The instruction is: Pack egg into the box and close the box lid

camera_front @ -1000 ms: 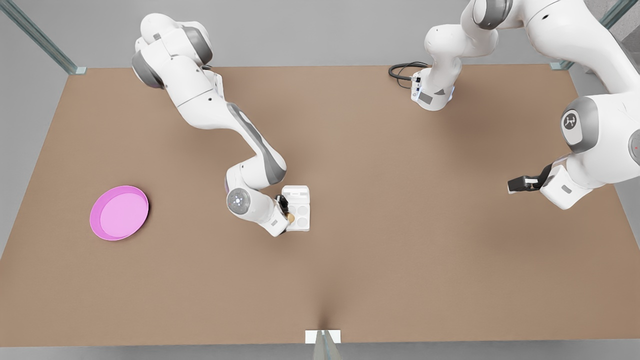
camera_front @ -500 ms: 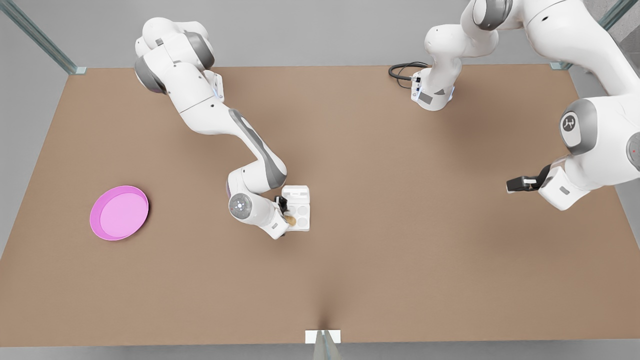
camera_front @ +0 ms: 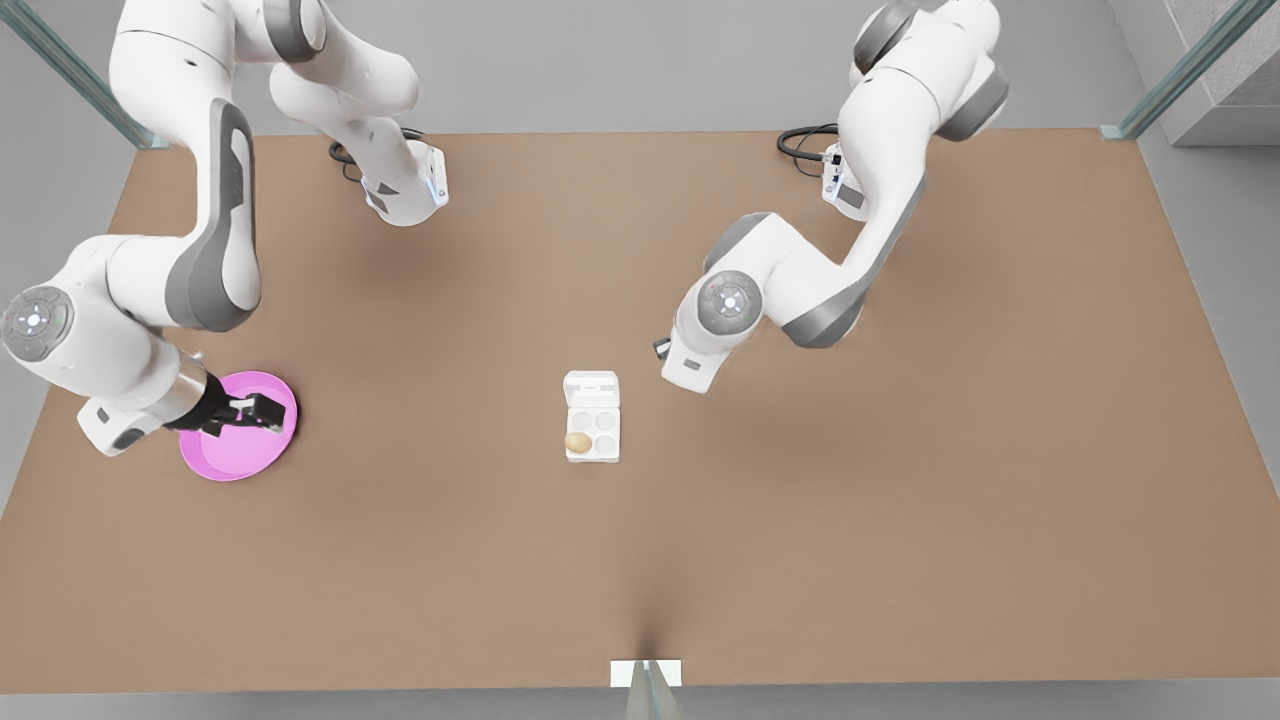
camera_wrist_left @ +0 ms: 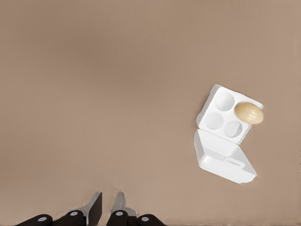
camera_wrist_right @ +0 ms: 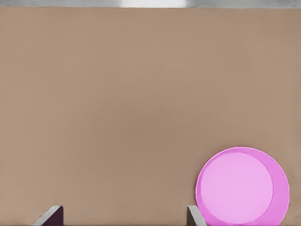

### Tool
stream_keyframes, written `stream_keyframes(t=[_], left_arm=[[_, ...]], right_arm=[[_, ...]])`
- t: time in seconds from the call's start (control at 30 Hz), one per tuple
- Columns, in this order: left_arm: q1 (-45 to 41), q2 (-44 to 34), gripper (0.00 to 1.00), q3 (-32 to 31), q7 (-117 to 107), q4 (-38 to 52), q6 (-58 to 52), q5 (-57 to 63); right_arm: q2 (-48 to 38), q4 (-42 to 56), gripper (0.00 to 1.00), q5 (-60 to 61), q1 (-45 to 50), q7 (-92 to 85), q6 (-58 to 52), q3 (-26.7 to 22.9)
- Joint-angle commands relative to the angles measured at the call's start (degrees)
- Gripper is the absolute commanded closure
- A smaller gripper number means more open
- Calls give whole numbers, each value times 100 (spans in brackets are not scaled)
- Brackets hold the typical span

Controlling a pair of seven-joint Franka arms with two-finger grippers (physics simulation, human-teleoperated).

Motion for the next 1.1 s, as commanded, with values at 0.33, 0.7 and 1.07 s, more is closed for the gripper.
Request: stream_keyframes(t=[0.33, 0.7, 1.07], left_arm=[[-1065, 1050, 73, 8, 222, 204, 1511, -61], [-1126, 1560, 73, 43, 1180, 195, 2065, 247], [-1126, 1753, 73, 60, 1409, 195, 2566, 273]], right_arm=[[231, 321, 0, 71, -193, -18, -312, -45], [415, 444, 0, 97, -360, -18, -277, -107], [406, 444, 0, 97, -333, 0, -321, -98]])
